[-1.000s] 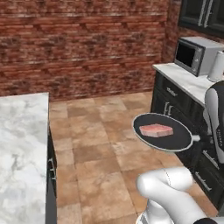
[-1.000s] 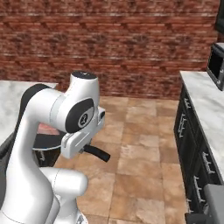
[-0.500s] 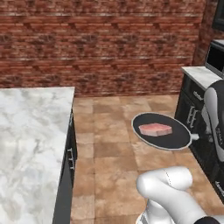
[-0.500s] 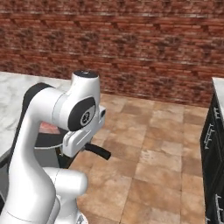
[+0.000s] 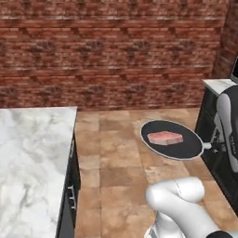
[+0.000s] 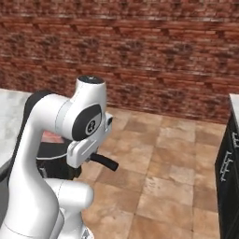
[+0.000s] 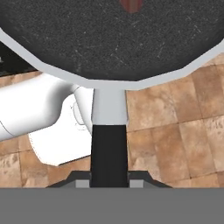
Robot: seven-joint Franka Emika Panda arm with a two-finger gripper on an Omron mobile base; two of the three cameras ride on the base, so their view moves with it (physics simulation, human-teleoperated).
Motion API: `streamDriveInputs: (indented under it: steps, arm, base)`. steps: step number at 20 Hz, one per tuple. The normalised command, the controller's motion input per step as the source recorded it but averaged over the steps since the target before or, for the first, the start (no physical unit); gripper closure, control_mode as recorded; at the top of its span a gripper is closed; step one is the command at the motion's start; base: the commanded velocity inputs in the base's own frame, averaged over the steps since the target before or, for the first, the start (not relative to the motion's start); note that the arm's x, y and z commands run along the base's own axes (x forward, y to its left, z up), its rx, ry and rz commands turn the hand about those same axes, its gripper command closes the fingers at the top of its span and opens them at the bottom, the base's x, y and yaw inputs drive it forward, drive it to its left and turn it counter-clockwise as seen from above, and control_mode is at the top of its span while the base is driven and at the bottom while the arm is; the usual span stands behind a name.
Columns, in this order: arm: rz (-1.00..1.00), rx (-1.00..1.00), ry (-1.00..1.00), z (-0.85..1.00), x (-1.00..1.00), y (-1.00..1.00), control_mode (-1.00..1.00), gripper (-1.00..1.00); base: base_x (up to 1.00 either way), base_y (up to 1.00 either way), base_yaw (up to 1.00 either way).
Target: Pick up the pan with the steak in it and place it on the dining table. Then place the steak on the plate.
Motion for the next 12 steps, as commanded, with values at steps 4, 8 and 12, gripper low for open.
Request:
streamDriveInputs:
  steps: [4,8,12]
  arm:
    - [0.0,0.0,0.0,0.0,0.0,0.0,1.0,1.0]
    - [0.0,0.0,0.0,0.0,0.0,0.0,1.0,1.0]
    - [0.0,0.0,0.0,0.0,0.0,0.0,1.0,1.0]
  base:
    - [1.0,-0.44,-0.01]
    - [1.0,-0.48,-0.06]
    - [1.0,-0.51,-0.09]
